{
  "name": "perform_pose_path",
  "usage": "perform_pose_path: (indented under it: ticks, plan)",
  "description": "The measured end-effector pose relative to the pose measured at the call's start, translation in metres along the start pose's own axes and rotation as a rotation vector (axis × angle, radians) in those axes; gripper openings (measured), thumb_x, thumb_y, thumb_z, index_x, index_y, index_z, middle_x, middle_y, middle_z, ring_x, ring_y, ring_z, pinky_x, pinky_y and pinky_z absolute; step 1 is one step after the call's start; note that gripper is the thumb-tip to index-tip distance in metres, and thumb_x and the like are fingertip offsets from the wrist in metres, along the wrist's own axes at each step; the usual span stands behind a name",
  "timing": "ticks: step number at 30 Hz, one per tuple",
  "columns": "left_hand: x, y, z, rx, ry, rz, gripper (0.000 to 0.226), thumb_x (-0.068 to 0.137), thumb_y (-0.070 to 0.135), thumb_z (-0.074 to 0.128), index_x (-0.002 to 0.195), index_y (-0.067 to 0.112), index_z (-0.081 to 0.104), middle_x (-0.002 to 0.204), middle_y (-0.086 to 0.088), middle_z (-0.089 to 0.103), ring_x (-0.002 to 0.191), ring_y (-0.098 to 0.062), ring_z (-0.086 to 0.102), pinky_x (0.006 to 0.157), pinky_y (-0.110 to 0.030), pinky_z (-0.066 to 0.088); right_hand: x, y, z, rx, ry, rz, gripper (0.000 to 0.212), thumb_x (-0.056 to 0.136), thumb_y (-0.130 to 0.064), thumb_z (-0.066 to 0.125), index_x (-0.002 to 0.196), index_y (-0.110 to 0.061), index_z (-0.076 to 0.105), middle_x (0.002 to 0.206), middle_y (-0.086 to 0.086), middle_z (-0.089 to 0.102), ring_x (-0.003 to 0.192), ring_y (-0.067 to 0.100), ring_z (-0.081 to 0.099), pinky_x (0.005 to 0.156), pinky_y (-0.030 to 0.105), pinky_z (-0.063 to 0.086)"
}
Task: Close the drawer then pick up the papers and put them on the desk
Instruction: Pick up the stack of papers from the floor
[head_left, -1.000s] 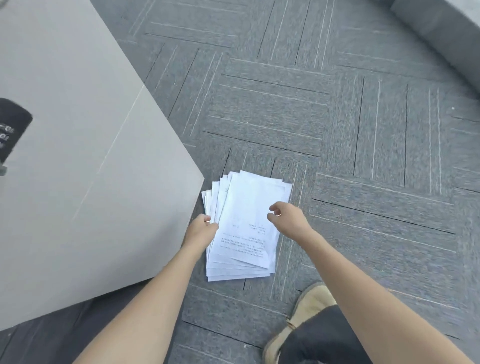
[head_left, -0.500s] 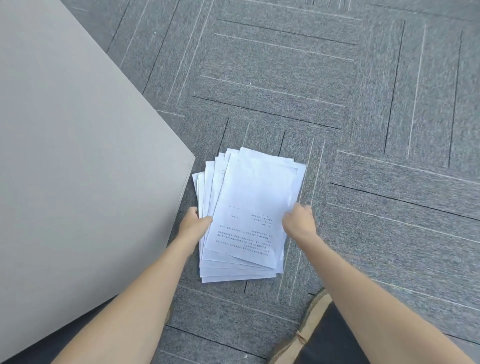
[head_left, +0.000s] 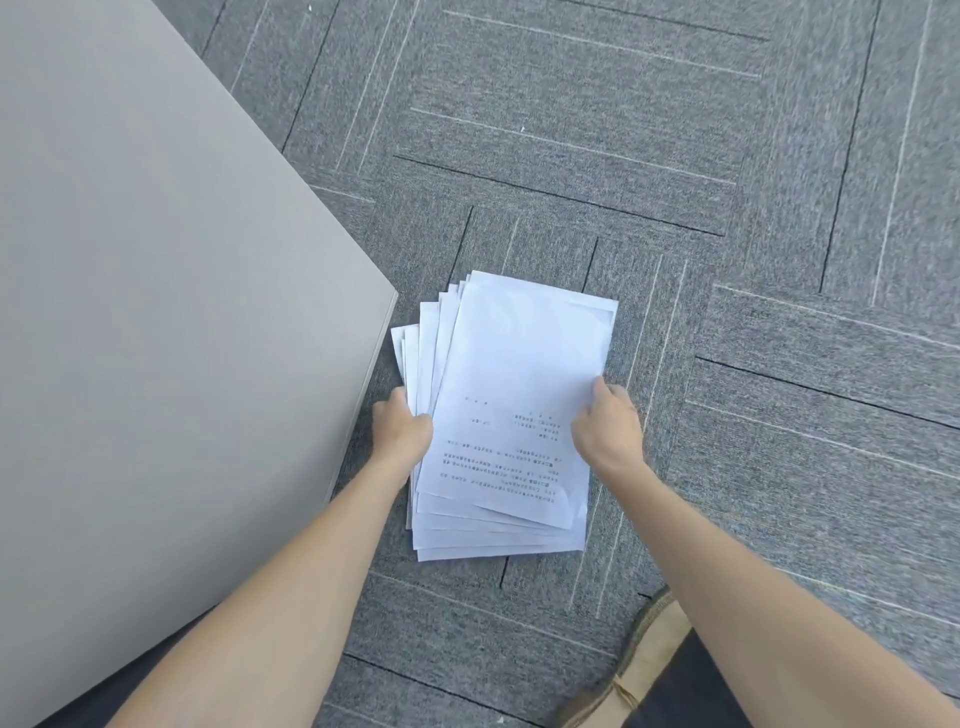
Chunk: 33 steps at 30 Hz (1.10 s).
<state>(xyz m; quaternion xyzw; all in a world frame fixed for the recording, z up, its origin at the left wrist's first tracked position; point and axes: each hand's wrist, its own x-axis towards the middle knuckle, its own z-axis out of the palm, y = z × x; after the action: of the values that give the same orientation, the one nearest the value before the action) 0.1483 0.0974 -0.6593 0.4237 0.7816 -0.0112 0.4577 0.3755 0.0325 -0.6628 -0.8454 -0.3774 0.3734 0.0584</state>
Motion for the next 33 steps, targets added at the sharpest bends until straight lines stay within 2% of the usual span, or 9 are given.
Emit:
perform_pose_path:
  ticks: [4, 9, 13, 15, 19, 24, 28, 30, 33]
  plan:
    - [-0.003, 0.004, 0.007, 0.035, -0.025, 0.053, 0.058, 0.082, 0.008, 0.044, 0.139, 0.021, 0.048, 0.131, -0.015, 0.043, 0.114, -0.036, 0.054, 0.099, -0.042, 0.048, 0.002, -0.002, -0.002, 0.122, 0.018, 0.013, 0.017, 0.085, 0.0, 0.042, 0.098, -0.005, 0.052, 0.111, 0.013, 0.059, 0.091, 0.031, 0.053, 0.077, 0.034, 0.039]
    - [-0.004, 0.003, 0.009, -0.036, -0.031, 0.038, 0.066, 0.084, 0.004, 0.044, 0.148, 0.024, 0.039, 0.137, -0.015, 0.041, 0.119, -0.034, 0.053, 0.1, -0.04, 0.046, 0.0, 0.003, -0.01, 0.414, -0.026, 0.146, 0.051, 0.089, -0.001, 0.044, 0.138, -0.016, 0.052, 0.125, 0.003, 0.063, 0.107, 0.023, 0.062, 0.095, 0.045, 0.052]
    - [-0.006, -0.002, 0.011, -0.105, -0.027, 0.026, 0.07, 0.081, 0.005, 0.048, 0.146, 0.028, 0.036, 0.121, -0.008, 0.062, 0.109, -0.032, 0.06, 0.091, -0.04, 0.051, 0.0, 0.0, -0.012, 0.392, 0.0, 0.204, 0.036, 0.085, -0.002, 0.043, 0.114, -0.008, 0.064, 0.112, 0.008, 0.068, 0.099, 0.031, 0.063, 0.09, 0.042, 0.052]
    - [-0.009, -0.004, 0.012, -0.137, -0.044, -0.025, 0.06, 0.085, 0.007, 0.051, 0.14, 0.024, 0.036, 0.11, -0.007, 0.062, 0.098, -0.03, 0.06, 0.081, -0.037, 0.05, 0.002, 0.003, -0.005, 0.324, -0.011, 0.209, 0.028, 0.082, -0.006, 0.042, 0.098, -0.008, 0.066, 0.108, 0.014, 0.068, 0.087, 0.033, 0.064, 0.078, 0.04, 0.055]
    - [-0.014, -0.006, 0.016, -0.133, -0.101, -0.075, 0.038, 0.088, 0.01, 0.051, 0.125, 0.014, 0.04, 0.115, -0.007, 0.056, 0.097, -0.028, 0.054, 0.08, -0.035, 0.045, 0.001, 0.002, 0.004, 0.241, -0.08, 0.195, 0.023, 0.078, 0.005, 0.036, 0.063, -0.012, 0.041, 0.089, 0.013, 0.051, 0.06, 0.021, 0.037, 0.051, 0.027, 0.025]
    - [-0.021, -0.004, 0.021, -0.139, -0.124, -0.017, 0.037, 0.088, 0.01, 0.048, 0.124, 0.016, 0.045, 0.114, -0.001, 0.058, 0.102, -0.026, 0.058, 0.089, -0.038, 0.05, 0.001, 0.005, 0.005, 0.254, -0.059, 0.199, 0.023, 0.092, -0.004, 0.038, 0.096, -0.006, 0.06, 0.108, 0.016, 0.064, 0.089, 0.031, 0.06, 0.069, 0.034, 0.045]
    - [-0.021, -0.004, 0.022, -0.241, -0.173, -0.007, 0.03, 0.085, 0.01, 0.056, 0.113, 0.019, 0.053, 0.119, -0.005, 0.065, 0.103, -0.024, 0.063, 0.094, -0.043, 0.053, -0.005, 0.006, 0.007, 0.199, -0.056, 0.231, 0.027, 0.095, -0.005, 0.042, 0.118, -0.004, 0.054, 0.127, 0.016, 0.049, 0.118, 0.034, 0.045, 0.097, 0.043, 0.039]
    - [-0.021, -0.005, 0.023, -0.119, -0.112, 0.044, 0.029, 0.084, 0.011, 0.054, 0.112, 0.016, 0.054, 0.12, -0.007, 0.06, 0.101, -0.026, 0.06, 0.09, -0.041, 0.052, -0.008, 0.006, 0.005, 0.207, -0.069, 0.229, 0.032, 0.095, -0.008, 0.046, 0.126, -0.005, 0.051, 0.13, 0.014, 0.043, 0.114, 0.03, 0.047, 0.091, 0.037, 0.04]
    - [-0.021, -0.01, 0.026, 0.21, 0.009, 0.172, 0.035, 0.086, 0.005, 0.05, 0.121, 0.005, 0.051, 0.129, -0.015, 0.042, 0.117, -0.032, 0.044, 0.09, -0.034, 0.041, -0.007, 0.01, 0.004, 0.286, -0.087, 0.219, 0.028, 0.094, -0.007, 0.047, 0.121, -0.005, 0.051, 0.124, 0.01, 0.047, 0.081, 0.018, 0.053, 0.065, 0.028, 0.041]
